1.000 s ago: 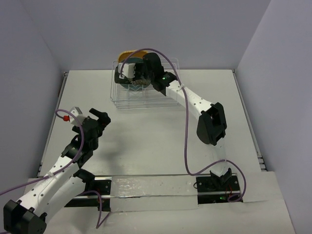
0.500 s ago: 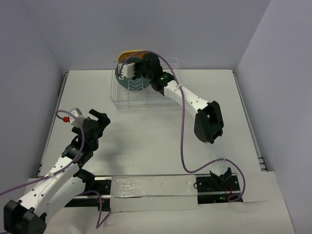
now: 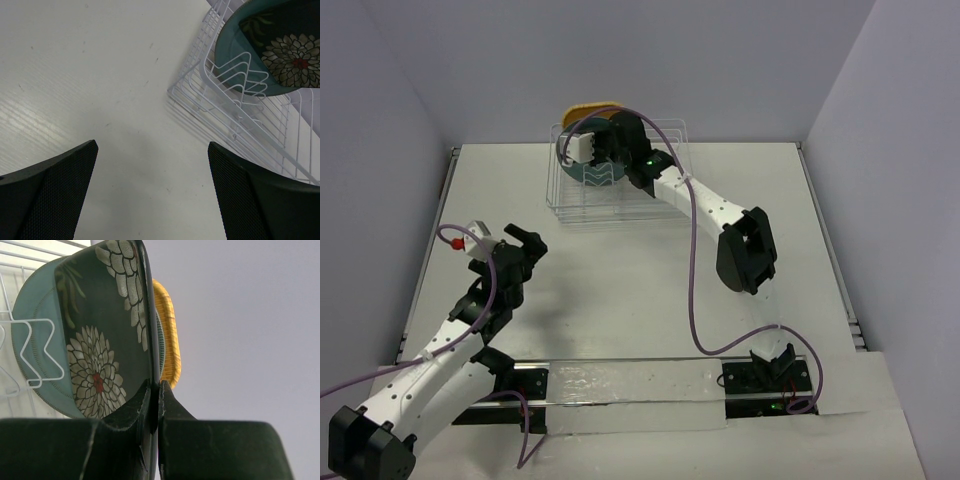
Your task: Load the plates into the dish rack
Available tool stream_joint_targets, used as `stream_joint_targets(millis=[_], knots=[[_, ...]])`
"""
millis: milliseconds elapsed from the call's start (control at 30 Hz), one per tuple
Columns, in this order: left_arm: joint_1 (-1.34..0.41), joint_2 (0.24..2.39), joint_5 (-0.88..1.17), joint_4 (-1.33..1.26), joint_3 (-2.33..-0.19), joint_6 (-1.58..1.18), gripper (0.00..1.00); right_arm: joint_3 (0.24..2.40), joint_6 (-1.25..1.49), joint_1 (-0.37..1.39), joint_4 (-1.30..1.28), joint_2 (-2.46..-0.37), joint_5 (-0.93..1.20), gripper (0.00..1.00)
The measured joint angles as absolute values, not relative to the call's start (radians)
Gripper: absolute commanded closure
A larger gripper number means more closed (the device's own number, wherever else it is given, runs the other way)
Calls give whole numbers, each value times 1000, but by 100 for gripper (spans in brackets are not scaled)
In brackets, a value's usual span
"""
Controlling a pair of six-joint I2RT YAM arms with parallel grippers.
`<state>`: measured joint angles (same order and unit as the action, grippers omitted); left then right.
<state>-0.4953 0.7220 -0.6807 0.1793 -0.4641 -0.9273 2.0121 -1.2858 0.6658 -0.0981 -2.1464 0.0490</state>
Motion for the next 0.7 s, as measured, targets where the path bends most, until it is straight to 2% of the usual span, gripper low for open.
stream_joint_targets(millis=[700], knots=[[-495, 719, -637, 171, -464, -920, 1, 1968, -1299, 713, -153, -2073, 43, 100]])
